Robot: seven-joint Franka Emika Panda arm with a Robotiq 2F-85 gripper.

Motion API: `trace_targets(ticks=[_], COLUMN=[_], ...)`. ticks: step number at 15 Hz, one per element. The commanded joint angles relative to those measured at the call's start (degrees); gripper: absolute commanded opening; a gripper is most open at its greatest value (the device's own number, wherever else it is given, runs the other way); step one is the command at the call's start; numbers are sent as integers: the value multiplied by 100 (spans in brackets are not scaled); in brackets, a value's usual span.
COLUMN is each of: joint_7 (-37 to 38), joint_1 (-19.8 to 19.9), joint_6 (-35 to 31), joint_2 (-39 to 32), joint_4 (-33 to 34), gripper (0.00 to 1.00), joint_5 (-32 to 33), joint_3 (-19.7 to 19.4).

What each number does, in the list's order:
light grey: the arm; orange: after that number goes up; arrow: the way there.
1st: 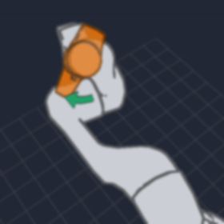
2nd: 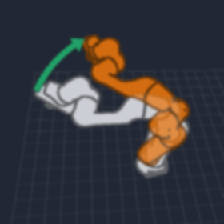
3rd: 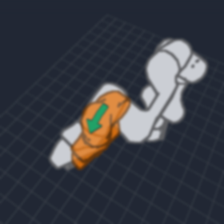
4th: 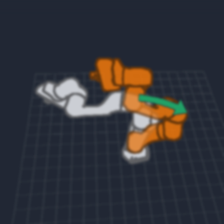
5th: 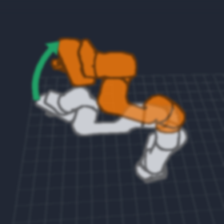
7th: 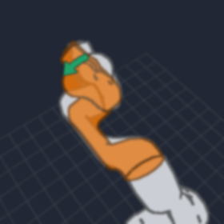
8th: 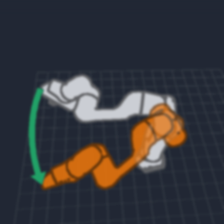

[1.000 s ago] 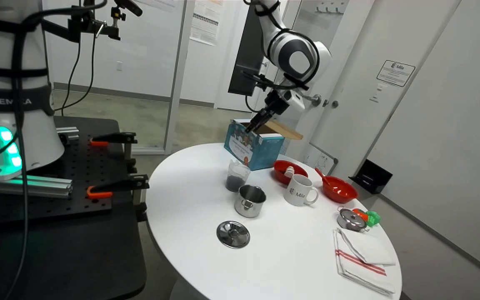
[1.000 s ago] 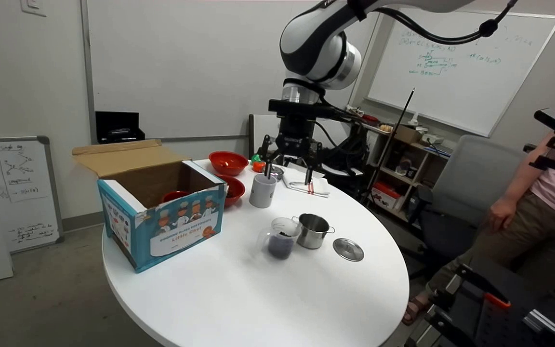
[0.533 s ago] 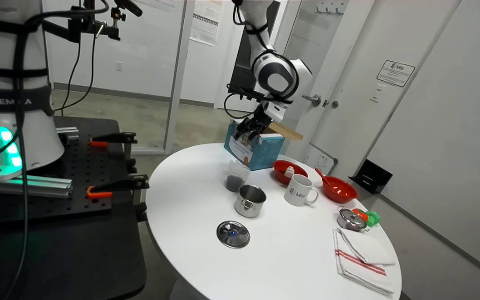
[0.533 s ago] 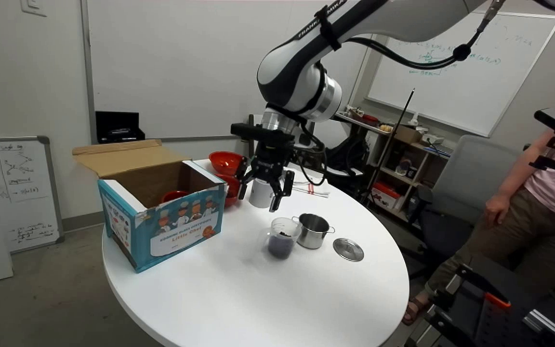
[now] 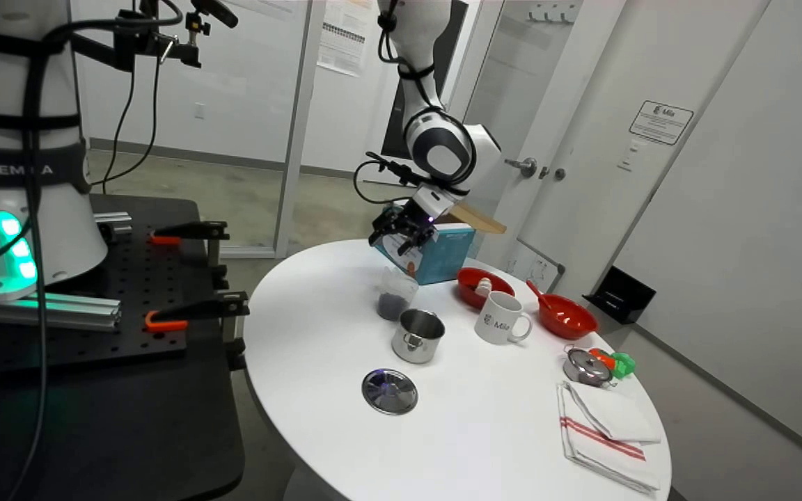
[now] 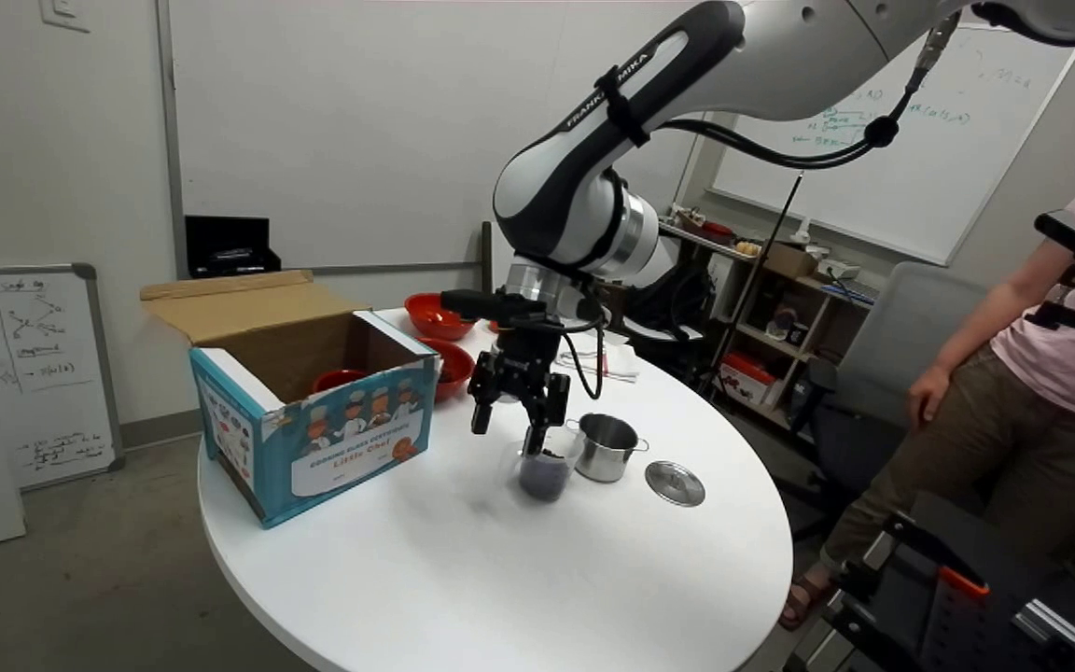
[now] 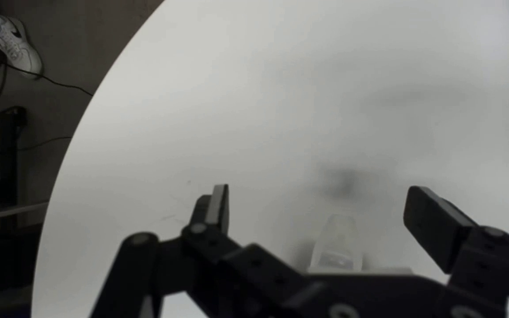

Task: Remove the lid from the pot and put some of the object from the measuring cup into the pot, and put the lid back on

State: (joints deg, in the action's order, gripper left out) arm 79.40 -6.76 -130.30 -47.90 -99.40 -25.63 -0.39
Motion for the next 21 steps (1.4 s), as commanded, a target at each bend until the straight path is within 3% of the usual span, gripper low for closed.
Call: trace_targets(ticks=[1, 11, 18, 19, 21], joint_7=[227, 535, 773, 795, 871], joint_1=[100, -14, -24, -28, -73], joint_6=[-16, -1038, -1175, -1165, -1165], joint_2=[217, 176, 112, 106, 109], joint_4=[-329, -631, -637, -628, -625], gripper=[100, 100, 100, 77, 67], joint_5=[-141, 69, 144, 155, 217], joint_3=[115, -140, -201, -202, -238])
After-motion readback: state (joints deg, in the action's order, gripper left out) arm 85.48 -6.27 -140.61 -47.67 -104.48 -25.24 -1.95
